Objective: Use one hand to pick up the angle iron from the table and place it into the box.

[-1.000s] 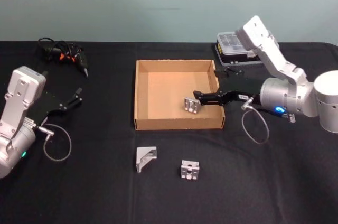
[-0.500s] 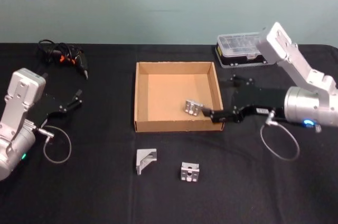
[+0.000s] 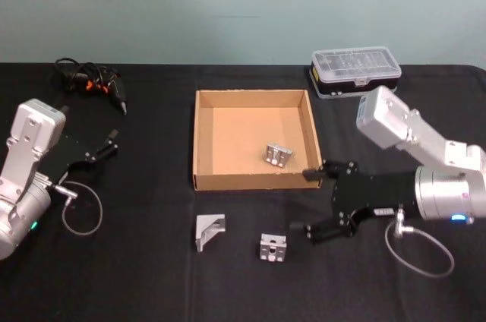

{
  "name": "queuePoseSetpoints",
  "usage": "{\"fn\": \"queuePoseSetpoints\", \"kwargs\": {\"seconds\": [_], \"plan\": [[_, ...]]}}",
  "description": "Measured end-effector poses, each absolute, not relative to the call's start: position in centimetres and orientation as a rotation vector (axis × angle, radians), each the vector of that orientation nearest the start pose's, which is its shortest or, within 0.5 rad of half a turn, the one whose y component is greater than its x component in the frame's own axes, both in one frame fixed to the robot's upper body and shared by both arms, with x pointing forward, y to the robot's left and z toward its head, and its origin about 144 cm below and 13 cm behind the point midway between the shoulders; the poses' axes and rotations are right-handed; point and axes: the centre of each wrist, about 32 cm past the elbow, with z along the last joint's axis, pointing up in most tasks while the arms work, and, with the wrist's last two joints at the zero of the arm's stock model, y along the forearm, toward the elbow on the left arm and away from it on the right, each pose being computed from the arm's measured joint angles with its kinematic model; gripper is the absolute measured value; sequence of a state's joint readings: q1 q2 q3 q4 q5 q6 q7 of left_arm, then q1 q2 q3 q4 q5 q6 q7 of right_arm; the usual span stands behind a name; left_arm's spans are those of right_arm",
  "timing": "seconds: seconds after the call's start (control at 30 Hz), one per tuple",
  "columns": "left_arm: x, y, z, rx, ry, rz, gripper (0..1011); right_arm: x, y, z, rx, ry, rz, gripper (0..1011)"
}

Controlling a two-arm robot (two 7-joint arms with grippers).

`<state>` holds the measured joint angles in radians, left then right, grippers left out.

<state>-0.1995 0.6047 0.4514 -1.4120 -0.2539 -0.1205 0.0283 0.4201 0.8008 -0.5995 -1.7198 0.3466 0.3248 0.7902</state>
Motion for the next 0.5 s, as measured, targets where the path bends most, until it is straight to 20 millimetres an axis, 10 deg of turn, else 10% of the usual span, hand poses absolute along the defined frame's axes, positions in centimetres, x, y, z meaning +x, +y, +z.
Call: {"fn": "queuePoseSetpoints", "kwargs": {"seconds": [0.5], "plan": [[48.9,31.0,114.0,0.304,-0.285,1.248,1000,50.3,-26.8,124.7,-0.653,-0.073,-0.236,1000]]}}
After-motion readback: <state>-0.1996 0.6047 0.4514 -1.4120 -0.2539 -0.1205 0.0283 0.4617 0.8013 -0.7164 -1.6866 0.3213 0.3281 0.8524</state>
